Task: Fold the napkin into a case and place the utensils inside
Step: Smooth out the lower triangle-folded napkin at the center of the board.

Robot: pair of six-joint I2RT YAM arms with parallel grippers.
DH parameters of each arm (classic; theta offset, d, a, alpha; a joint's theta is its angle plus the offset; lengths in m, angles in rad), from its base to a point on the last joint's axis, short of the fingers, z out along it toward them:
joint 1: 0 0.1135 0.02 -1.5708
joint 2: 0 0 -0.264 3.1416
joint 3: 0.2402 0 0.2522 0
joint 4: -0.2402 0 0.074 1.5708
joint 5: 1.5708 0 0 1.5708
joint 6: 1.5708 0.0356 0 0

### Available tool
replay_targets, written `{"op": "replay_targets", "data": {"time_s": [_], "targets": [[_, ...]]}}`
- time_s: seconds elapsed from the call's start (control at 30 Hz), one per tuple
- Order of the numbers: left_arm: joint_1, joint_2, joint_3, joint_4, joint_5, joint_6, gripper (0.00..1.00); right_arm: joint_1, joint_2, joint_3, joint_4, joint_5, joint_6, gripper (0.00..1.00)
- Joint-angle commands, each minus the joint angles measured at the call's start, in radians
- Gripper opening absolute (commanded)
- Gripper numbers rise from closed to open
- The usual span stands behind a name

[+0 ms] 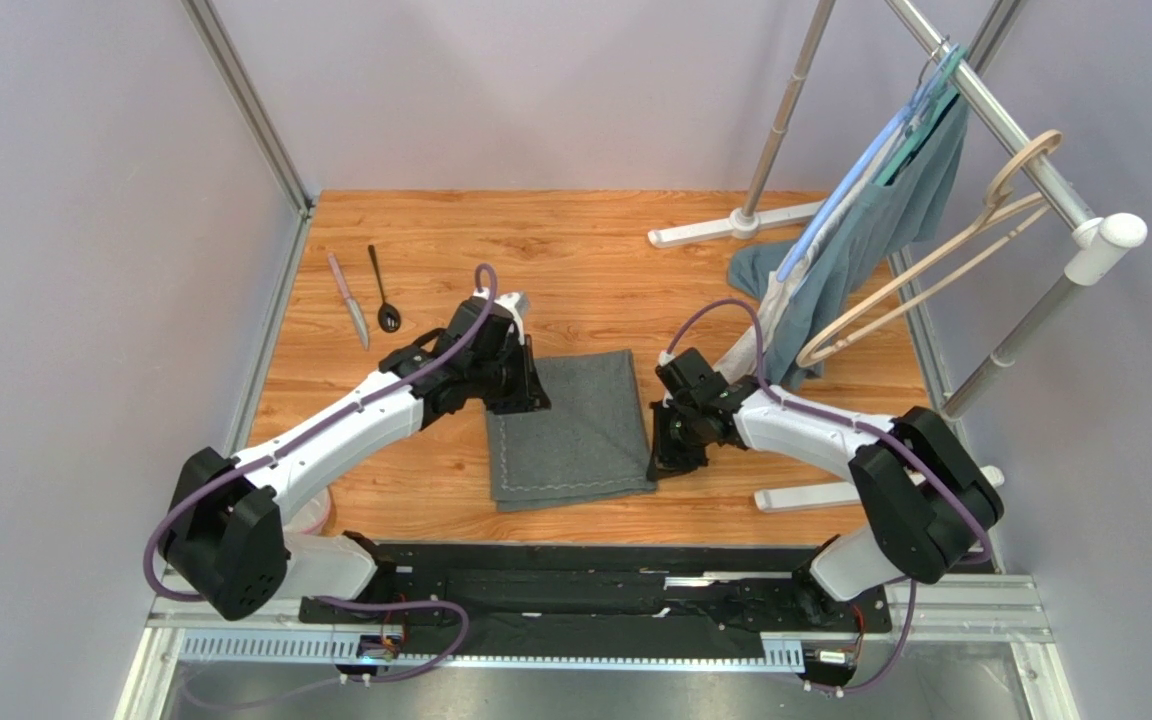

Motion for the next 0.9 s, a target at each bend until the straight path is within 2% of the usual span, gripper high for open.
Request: {"op": "replay_targets", "data": {"time_s": [0.0, 0.1, 0.2, 0.27, 0.37, 0.5, 0.77, 0.87], "targets": [[0.064, 0.033, 0.011, -0.003, -0.014, 0.011, 0.04, -0.032, 0.0, 0.079, -0.224, 0.314, -0.134, 0.04], [0.104, 0.122, 0.06, -0.006, -0.038, 0.011, 0.04, -0.015, 0.012, 0.206, -0.252, 0.299, -0.143, 0.05], [0.151, 0.225, 0.12, -0.006, -0.04, 0.008, 0.03, 0.016, 0.056, 0.313, -0.243, 0.193, -0.157, 0.06], [0.179, 0.297, 0.151, -0.015, -0.054, 0.014, 0.02, 0.021, 0.101, 0.34, -0.203, 0.11, -0.157, 0.06], [0.206, 0.371, 0.2, -0.023, -0.075, 0.014, 0.01, 0.019, 0.144, 0.372, -0.189, 0.072, -0.164, 0.06], [0.231, 0.421, 0.225, -0.007, -0.109, 0.02, 0.01, -0.001, 0.159, 0.309, -0.162, 0.063, -0.174, 0.04], [0.269, 0.539, 0.249, -0.02, -0.154, 0.024, 0.0, -0.074, 0.138, 0.07, -0.065, 0.073, -0.187, 0.03], [0.292, 0.569, 0.256, -0.021, -0.141, 0.023, 0.0, -0.084, 0.174, 0.065, -0.059, 0.118, -0.198, 0.01]]}}
